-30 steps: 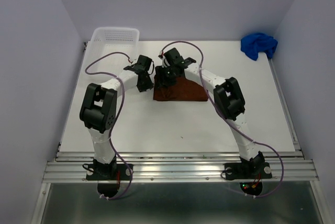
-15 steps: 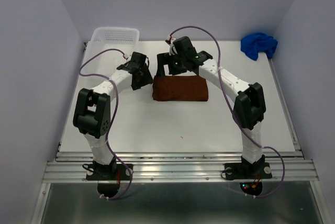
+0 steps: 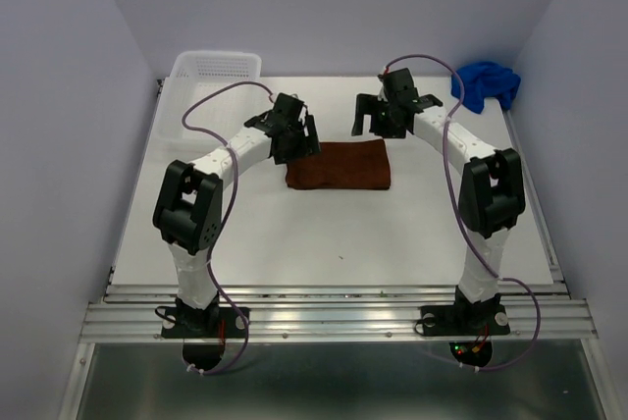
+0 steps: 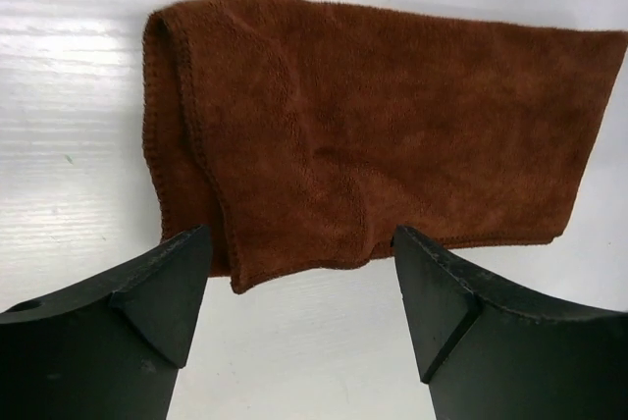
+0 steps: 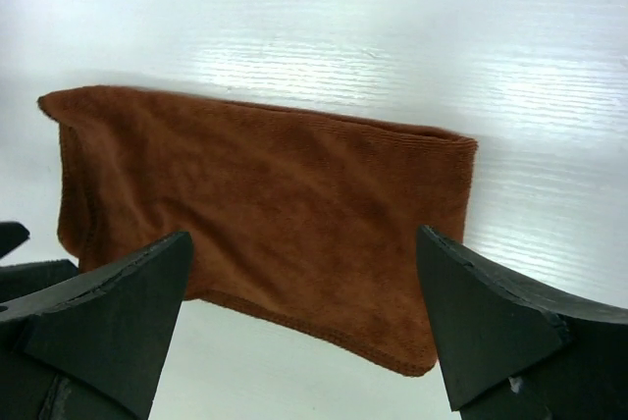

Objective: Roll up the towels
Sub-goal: Fold the towel, then roll the towel

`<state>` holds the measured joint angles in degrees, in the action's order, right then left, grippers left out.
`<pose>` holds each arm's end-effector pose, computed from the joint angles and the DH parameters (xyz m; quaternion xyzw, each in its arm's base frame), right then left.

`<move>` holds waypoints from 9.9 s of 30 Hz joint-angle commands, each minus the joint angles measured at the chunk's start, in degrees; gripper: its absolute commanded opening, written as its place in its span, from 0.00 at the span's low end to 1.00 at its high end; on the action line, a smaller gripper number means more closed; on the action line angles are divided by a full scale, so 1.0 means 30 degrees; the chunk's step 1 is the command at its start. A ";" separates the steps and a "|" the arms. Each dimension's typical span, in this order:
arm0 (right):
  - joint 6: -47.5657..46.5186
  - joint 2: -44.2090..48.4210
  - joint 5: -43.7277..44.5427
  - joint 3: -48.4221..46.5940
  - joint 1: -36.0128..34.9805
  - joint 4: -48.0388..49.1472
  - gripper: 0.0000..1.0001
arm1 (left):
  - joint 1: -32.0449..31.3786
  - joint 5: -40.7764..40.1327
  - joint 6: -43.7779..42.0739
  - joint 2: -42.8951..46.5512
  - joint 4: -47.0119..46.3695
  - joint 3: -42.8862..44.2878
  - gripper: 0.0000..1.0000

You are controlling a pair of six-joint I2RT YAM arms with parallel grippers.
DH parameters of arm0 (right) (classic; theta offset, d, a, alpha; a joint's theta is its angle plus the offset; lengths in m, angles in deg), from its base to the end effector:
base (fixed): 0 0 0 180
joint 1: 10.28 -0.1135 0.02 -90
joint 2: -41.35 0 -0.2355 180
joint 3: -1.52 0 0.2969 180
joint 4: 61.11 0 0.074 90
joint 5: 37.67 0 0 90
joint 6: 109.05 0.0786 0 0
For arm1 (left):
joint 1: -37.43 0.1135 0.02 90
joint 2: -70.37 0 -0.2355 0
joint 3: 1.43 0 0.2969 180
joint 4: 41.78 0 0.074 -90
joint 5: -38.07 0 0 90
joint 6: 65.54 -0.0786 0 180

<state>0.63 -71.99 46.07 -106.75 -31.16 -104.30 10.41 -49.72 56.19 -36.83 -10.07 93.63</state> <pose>0.4738 0.1899 0.1900 -0.0292 0.9327 0.1712 0.3160 0.4351 -0.2253 0.1704 -0.0302 0.9194 -0.2077 0.3328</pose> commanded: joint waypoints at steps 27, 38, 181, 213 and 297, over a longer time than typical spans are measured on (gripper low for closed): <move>-0.0379 0.0133 0.1852 0.0624 0.0282 0.0754 1.00 | -0.0337 -0.0535 0.0499 -0.1065 0.1284 -0.1139 0.06; -0.0671 0.0192 0.1707 0.0917 0.0282 0.0783 1.00 | -0.0337 -0.2379 0.0850 0.0282 0.2543 -0.0670 0.00; -1.6612 0.5060 -0.0522 0.7480 -0.8593 0.0783 1.00 | 0.1186 -0.1738 0.3223 1.0388 0.2807 -0.9249 0.99; -1.3593 0.1773 0.2410 0.8709 -0.9621 0.4532 0.11 | 0.1186 -0.1032 0.3810 1.0157 0.1987 -1.1568 0.99; -1.6638 -0.1712 -0.1781 0.1854 -0.5167 0.1955 0.49 | 0.1099 0.1077 0.1787 0.2247 -0.4546 -0.6998 0.91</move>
<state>-47.45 -77.21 39.23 -99.30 -47.12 -99.31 13.86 -44.78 61.00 -29.38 -23.06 69.89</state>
